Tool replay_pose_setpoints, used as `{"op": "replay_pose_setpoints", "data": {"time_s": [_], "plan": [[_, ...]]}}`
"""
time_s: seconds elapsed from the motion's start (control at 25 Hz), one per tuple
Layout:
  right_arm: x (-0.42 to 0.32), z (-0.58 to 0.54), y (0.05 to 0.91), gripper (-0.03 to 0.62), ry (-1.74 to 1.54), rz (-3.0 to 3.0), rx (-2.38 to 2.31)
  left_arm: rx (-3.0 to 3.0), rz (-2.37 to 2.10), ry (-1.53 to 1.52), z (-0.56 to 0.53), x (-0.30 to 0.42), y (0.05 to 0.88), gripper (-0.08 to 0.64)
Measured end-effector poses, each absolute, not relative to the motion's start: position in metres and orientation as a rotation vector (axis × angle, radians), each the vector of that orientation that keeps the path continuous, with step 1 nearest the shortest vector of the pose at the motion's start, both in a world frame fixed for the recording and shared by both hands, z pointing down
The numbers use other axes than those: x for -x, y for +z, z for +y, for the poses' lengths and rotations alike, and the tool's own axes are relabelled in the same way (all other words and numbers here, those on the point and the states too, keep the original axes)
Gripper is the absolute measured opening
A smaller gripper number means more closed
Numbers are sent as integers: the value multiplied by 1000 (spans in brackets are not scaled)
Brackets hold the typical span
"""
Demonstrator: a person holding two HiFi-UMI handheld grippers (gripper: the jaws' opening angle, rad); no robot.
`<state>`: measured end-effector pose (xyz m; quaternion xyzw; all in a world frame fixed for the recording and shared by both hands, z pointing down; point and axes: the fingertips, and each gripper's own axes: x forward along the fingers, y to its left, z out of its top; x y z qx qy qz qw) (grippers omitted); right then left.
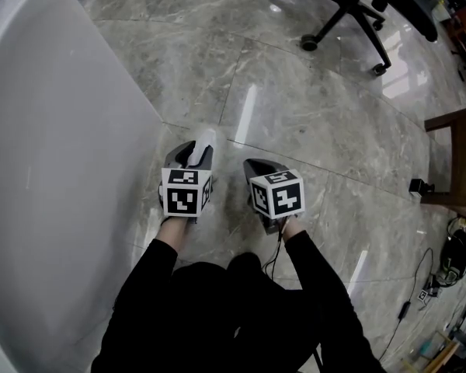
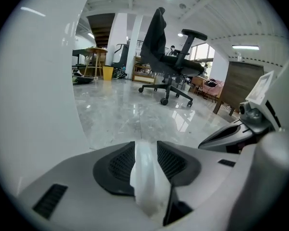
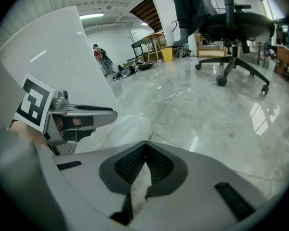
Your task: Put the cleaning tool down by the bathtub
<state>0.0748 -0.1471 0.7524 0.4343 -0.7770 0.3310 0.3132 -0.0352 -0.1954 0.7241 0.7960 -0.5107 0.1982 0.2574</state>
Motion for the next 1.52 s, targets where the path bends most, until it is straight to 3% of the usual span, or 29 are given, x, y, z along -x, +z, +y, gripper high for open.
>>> {"op": "replay_pose_setpoints", "data": {"time_s": [0.4, 1.52], "plan": [[-83, -143, 731, 0, 838, -2057, -1176, -2200, -1377, 431, -181, 55, 689, 15], [-68, -121, 708, 0, 774, -2145, -1183, -2147, -1379, 365, -159, 67, 681, 8]]}}
